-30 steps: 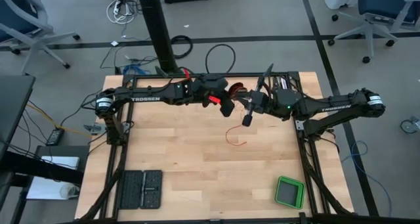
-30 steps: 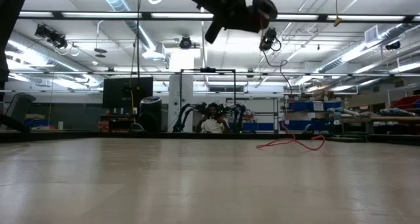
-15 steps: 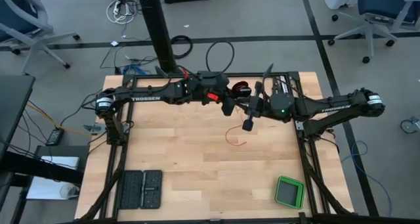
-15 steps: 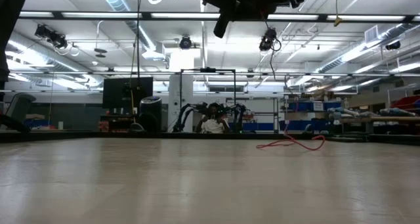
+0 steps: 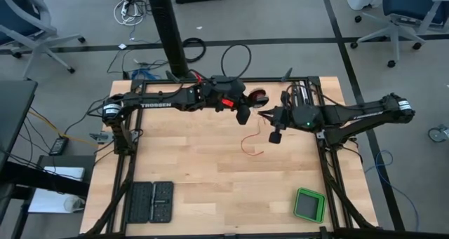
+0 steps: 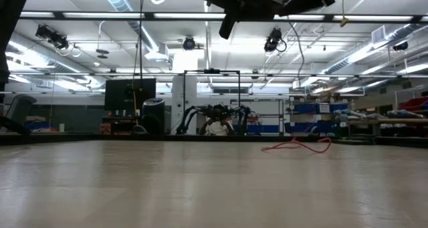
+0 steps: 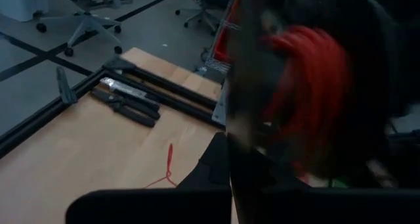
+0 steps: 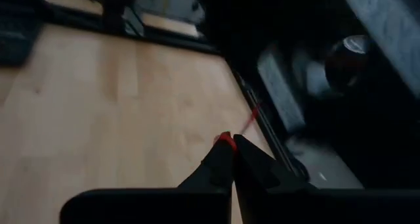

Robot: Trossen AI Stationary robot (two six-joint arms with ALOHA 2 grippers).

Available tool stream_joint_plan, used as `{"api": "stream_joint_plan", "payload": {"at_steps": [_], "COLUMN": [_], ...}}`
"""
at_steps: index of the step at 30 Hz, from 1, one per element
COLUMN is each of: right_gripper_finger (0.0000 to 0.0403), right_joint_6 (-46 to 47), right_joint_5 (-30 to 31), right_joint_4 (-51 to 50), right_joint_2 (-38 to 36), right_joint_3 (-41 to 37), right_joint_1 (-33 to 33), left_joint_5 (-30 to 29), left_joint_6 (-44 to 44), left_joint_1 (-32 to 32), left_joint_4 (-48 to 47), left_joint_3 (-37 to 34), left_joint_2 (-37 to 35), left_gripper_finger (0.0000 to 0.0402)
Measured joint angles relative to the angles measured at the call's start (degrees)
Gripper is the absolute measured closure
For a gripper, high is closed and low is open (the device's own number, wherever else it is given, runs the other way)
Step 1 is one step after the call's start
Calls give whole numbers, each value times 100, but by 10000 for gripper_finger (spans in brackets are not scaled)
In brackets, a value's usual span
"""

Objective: Coil cords
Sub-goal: Coil the red wire cable onto the black spool

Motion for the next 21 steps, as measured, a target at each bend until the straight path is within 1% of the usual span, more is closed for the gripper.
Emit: {"api": "stream_joint_plan", "payload": {"at_steps": [3, 5, 7, 10, 13, 14, 17, 19, 21], "right_gripper_finger": [391, 379, 362, 335, 314, 310, 301, 300, 301], "right_joint_6": [35, 42, 222, 737, 1069, 1159, 1403, 1431, 1428], "right_joint_5": [313, 448, 454, 411, 397, 381, 85, -94, -123], "right_joint_4": [-238, -397, -645, -968, -1013, -979, -547, -239, 1], "right_joint_2": [-142, -226, -238, -237, -257, -261, -287, -264, -260], "right_joint_3": [-18, -13, -11, -49, -352, -477, -893, -1222, -1488], "right_joint_1": [0, -1, -20, -92, -119, -118, -118, -120, -120], "left_joint_5": [62, 76, 104, 115, 113, 112, 113, 113, 113], "left_joint_6": [0, 1, 26, 130, 138, 143, 149, 150, 152], "left_joint_1": [30, 34, 30, 26, 28, 28, 28, 28, 28], "left_joint_4": [27, -5, -15, -7, -23, -21, -21, -23, -21], "left_joint_3": [13, 13, 13, 13, 13, 13, 13, 13, 13], "left_joint_2": [-11, -11, -11, -11, -11, -11, -11, -11, -11], "left_gripper_finger": [401, 401, 401, 401, 401, 401, 401, 401, 401]}}
